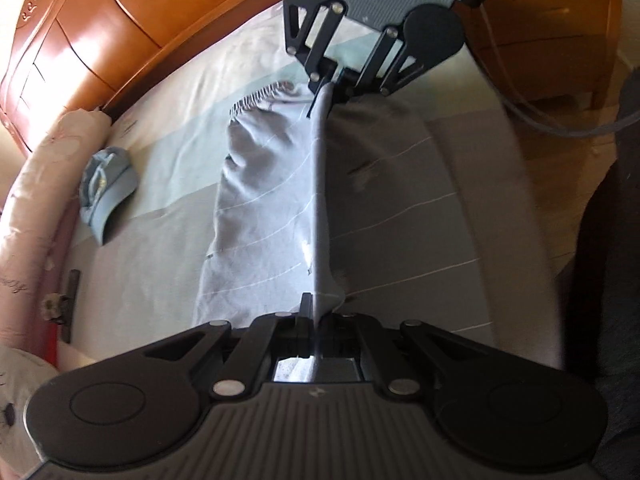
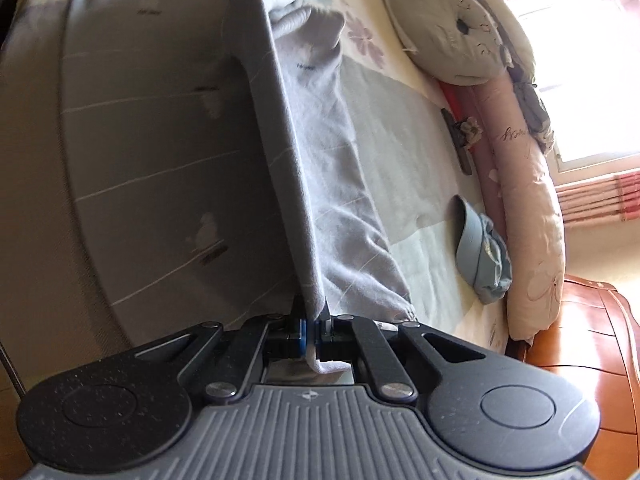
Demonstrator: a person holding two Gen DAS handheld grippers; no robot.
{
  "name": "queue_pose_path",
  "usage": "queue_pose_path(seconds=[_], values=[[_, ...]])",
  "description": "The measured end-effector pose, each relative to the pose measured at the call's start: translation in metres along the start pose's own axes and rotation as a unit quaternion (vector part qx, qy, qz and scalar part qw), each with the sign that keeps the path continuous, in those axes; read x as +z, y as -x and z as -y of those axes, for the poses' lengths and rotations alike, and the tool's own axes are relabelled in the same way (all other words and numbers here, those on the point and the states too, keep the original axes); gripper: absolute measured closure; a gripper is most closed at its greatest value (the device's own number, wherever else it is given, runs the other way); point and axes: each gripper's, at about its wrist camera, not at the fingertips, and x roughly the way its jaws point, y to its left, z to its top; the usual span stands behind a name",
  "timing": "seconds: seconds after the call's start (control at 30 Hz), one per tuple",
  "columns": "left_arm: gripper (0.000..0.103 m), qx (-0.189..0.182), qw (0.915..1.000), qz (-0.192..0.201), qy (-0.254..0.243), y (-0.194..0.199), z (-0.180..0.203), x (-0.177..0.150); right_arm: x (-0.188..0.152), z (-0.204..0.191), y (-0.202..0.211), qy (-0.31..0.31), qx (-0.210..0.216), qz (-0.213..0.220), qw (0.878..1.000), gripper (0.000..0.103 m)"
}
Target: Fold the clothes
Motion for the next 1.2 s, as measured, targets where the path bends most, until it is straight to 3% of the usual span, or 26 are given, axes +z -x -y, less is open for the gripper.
queue_pose_path(seconds=[0.43,0.57,0.87,1.07,1.13,1.2], values=[[0.103,-0.072,0.9973,0.003,0.013,-0.012,0.011,-0.009,-0.003,-0.030,0.010,-0.009,0.003,-0.033,0.999,0.098],[0.103,-0.087,0.9959,0.006,0.023,-0.012,0.003,-0.014,0.006,-0.037,0.024,0.006,-0.026,-0.033,0.999,0.098],[0.103,-0.110,0.9937,-0.001,0.021,-0.023,0.010,-0.012,-0.008,-0.050,0.011,-0.008,0.000,-0.072,0.997,0.098],[0.103,-0.115,0.9929,0.005,0.028,-0.026,0.010,-0.016,-0.012,-0.024,0.020,-0.125,0.032,-0.073,0.989,0.097],[0.103,-0.117,0.9921,0.011,0.045,-0.026,0.006,-0.017,-0.018,-0.011,0.024,-0.187,0.056,-0.074,0.978,0.097],[0.103,-0.120,0.9905,0.019,0.066,-0.024,0.000,-0.018,-0.029,0.005,0.030,-0.265,0.081,-0.071,0.958,0.095]])
